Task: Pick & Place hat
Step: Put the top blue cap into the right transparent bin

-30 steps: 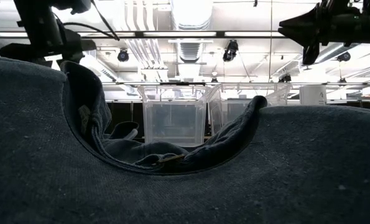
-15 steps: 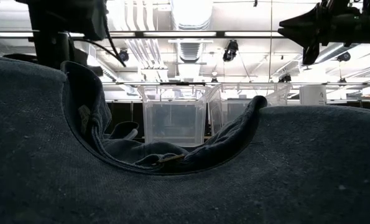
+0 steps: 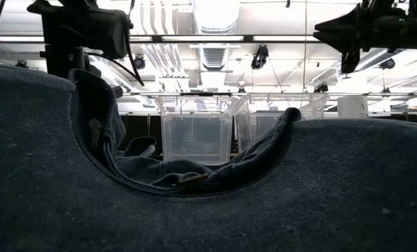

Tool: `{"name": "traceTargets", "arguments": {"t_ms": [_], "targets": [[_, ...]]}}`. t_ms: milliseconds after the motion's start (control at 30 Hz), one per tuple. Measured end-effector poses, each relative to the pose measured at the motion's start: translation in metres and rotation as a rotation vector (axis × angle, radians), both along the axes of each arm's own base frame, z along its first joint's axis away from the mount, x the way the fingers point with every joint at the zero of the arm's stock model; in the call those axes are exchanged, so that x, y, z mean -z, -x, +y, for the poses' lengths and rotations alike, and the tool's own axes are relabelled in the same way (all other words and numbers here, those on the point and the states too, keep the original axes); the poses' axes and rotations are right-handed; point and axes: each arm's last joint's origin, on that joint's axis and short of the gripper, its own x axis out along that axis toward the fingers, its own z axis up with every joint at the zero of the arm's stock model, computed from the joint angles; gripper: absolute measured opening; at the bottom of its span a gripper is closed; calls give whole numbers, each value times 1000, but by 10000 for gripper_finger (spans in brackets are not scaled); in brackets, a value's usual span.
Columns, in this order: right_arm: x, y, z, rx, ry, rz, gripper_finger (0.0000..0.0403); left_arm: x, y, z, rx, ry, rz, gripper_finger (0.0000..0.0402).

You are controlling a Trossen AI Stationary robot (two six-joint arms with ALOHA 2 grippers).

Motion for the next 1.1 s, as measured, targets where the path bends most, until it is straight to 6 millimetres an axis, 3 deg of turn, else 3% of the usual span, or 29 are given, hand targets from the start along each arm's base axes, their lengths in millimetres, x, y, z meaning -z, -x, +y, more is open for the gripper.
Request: {"name": "traceTargets", "arguments": {"t_ms": [333,467,667,900,1100], "targets": [[0,0,0,0,-1,4,81,13,21,0,-144,22,-137,236],[0,0,0,0,-1,4,75,21,20,1,-149,24,-305,236],[0,0,0,0,-1,4,74,35,28,2,-204,25,-320,236],[0,0,0,1,-1,4,82,45,23,3,-192,-3,-442,235],[0,0,0,1,-2,4,72,54,27,3,-181,-3,-432,192]]}}
